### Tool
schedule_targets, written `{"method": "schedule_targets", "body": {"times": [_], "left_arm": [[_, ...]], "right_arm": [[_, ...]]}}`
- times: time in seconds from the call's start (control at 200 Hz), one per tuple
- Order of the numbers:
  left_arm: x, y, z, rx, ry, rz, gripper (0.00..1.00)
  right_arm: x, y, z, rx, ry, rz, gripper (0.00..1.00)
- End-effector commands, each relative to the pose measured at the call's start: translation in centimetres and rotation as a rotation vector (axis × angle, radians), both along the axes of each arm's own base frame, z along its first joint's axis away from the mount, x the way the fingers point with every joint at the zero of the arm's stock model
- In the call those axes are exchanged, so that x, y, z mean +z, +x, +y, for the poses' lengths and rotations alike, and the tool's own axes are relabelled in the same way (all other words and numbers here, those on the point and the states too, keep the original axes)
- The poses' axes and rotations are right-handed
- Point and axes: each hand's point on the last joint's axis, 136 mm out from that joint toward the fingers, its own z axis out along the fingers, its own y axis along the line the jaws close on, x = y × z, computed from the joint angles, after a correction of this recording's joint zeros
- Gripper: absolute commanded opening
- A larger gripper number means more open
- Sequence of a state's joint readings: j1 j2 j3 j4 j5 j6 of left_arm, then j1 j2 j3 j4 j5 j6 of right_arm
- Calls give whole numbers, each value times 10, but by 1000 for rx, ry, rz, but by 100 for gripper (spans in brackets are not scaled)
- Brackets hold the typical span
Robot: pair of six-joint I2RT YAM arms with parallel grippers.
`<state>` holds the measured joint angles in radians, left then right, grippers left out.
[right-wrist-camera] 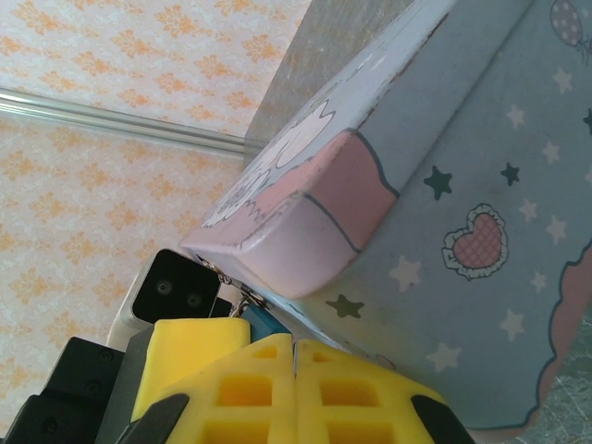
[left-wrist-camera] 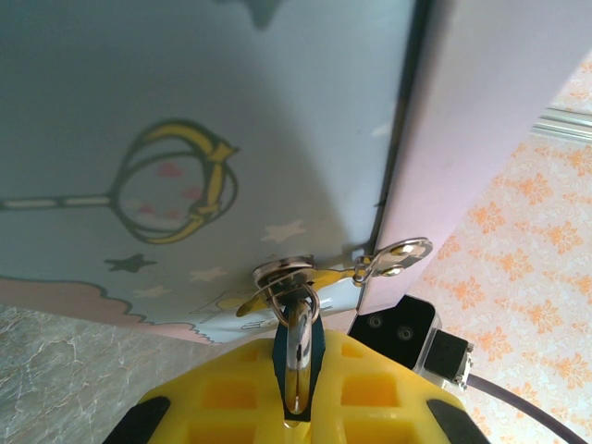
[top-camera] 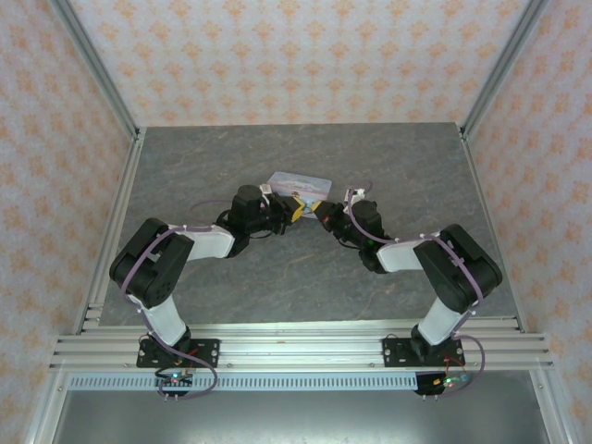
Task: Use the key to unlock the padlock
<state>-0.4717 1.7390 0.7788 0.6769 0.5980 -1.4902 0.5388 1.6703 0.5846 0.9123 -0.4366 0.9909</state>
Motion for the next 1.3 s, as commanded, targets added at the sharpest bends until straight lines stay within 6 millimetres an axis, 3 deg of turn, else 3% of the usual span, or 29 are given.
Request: {"method": "schedule_targets", "body": {"times": [0.0, 0.801, 1.061, 1.296], "left_arm": [[21, 1, -9, -37, -19, -69, 0], [22, 1, -11, -31, -29, -63, 0], [32, 2, -14, -22, -59, -67, 0], [45, 5, -15, 35, -189, -47, 0]], "right_arm": [[23, 4, 2, -5, 16, -65, 0], [33, 6, 1, -14, 43, -82, 0], [28, 7, 6, -1, 46, -69, 0], [20, 3, 6, -4, 48, -53, 0]]}}
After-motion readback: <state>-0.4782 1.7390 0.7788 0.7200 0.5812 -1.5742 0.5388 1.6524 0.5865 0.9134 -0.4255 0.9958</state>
